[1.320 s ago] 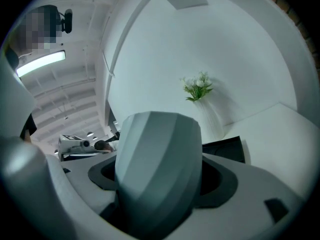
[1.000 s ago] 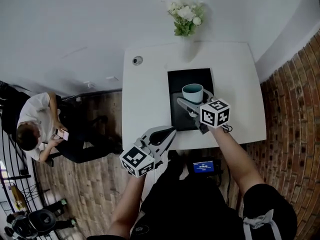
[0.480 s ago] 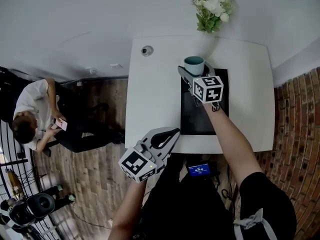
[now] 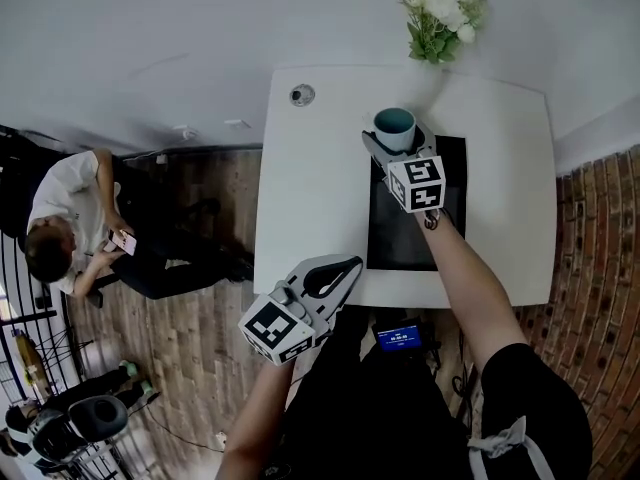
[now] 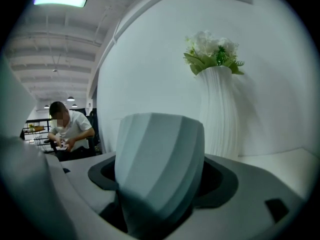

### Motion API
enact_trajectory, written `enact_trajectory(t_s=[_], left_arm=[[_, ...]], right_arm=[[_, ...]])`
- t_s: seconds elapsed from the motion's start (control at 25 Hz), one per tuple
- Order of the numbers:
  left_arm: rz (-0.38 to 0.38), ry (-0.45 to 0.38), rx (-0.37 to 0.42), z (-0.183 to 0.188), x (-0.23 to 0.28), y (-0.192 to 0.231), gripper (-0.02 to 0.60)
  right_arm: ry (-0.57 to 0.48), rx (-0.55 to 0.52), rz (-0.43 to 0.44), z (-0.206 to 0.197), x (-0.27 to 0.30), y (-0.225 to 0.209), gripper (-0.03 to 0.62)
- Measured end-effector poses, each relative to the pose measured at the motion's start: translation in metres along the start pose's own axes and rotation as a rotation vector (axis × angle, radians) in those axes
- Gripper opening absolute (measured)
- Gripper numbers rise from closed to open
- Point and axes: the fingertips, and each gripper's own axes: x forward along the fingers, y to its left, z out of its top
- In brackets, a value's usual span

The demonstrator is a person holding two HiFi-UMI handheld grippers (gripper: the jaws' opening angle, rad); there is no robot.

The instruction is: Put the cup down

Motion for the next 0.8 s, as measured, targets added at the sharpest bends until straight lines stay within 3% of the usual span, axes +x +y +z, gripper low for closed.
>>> enact_trajectory(t_s=[0.32, 0.64, 0.8], left_arm=[[-0.012, -0.003, 0.003, 0.001, 0.007, -0.006, 0.006], [-0.027, 0.006, 0.003, -0.004, 0.013, -0.018, 0.006], [-0.023, 0.007, 0.002, -0.006, 0.013, -0.021, 0.006]], right_arm=[[0.063, -0.126, 0.065, -0.019, -0.031, 0.009, 0.405], [0.042, -0.238, 0.154, -0.018, -0.027, 0.015, 0.397], [0.035, -0.175, 0.128, -0.019, -0.030, 0.006, 0.397]])
